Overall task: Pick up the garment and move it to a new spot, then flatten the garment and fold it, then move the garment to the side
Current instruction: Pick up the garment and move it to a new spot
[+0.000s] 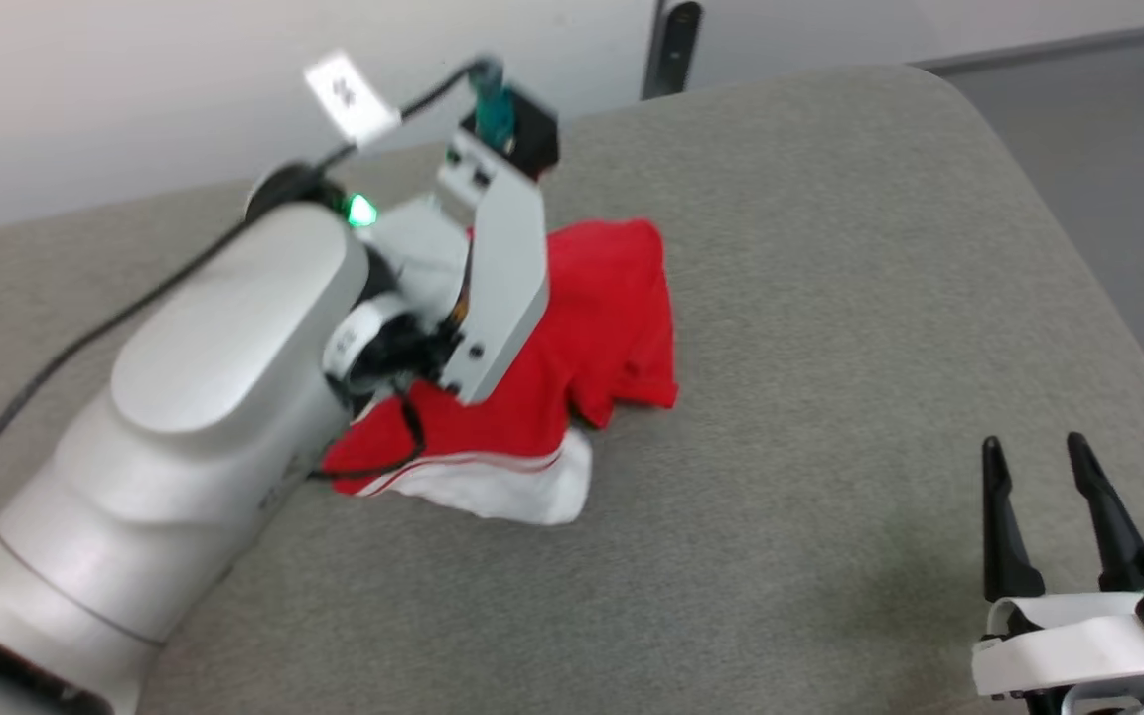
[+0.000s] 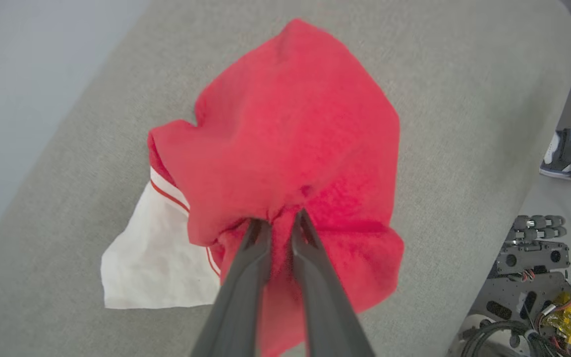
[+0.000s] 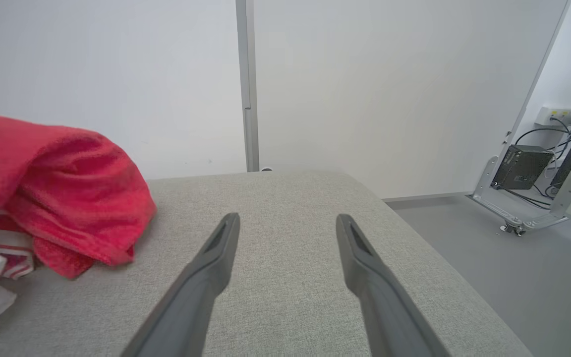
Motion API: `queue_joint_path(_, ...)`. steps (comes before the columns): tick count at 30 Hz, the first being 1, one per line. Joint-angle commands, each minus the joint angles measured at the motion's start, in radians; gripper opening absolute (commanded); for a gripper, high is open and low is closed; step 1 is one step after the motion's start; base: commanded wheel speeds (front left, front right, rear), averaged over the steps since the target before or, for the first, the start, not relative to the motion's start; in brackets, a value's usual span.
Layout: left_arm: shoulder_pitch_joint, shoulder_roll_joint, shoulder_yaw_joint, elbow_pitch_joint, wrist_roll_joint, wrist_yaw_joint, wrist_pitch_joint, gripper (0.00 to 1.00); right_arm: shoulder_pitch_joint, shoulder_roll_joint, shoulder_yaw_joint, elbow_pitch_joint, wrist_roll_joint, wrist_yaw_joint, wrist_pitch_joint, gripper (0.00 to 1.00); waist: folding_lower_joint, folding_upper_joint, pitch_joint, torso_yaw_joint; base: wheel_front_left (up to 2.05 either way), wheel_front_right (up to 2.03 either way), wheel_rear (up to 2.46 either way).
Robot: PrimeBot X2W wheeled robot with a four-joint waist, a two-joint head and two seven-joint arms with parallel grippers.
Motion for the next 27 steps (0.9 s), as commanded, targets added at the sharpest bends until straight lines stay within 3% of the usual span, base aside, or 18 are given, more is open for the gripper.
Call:
queue_joint_path(1, 0.029, 0.012, -0.003, 0.020, 0.002, 0.010, -0.006, 0.00, -0.019, 0.004, 0.009, 0.005, 0.005, -0.001, -0.005, 1.00, 0.0000, 0.0000, 0.025, -0.043, 0.00, 0.00, 0.00)
queue_joint_path(10, 0.143, 0.002, -0.032, 0.142, -0.012, 0.017, -0.043, 0.00, -0.051, 0.008, 0.050, 0.021, 0.014, -0.001, -0.005, 1.00, 0.0000, 0.0000, 0.043, -0.061, 0.00, 0.00, 0.00)
queue_joint_path(14, 0.159, -0.013, -0.054, 0.186, -0.002, 0.001, -0.063, 0.42, -0.064, 0.009, 0.064, 0.035, 0.014, -0.001, -0.005, 1.00, 0.0000, 0.0000, 0.030, -0.051, 0.00, 0.00, 0.00)
queue_joint_path(15, 0.155, -0.016, -0.057, 0.192, -0.003, -0.005, -0.073, 0.48, -0.064, 0.009, 0.065, 0.038, 0.014, -0.001, -0.005, 1.00, 0.0000, 0.0000, 0.024, -0.048, 0.00, 0.00, 0.00)
queue_joint_path(16, 0.148, -0.019, -0.057, 0.196, -0.006, -0.009, -0.080, 0.61, -0.060, 0.009, 0.064, 0.041, 0.012, -0.001, -0.005, 1.00, 0.0000, 0.0000, 0.017, -0.042, 0.00, 0.00, 0.00)
queue_joint_path(18, 0.129, -0.022, -0.059, 0.201, -0.014, -0.019, -0.089, 1.00, -0.051, 0.009, 0.064, 0.047, 0.009, -0.001, -0.005, 1.00, 0.0000, 0.0000, 0.001, -0.030, 0.00, 0.00, 0.00)
queue_joint_path(27, 0.068, 0.011, -0.028, 0.175, -0.055, -0.034, -0.146, 1.00, -0.019, -0.001, 0.067, 0.054, -0.007, -0.001, -0.005, 1.00, 0.0000, 0.0000, -0.072, 0.031, 0.00, 0.00, 0.00)
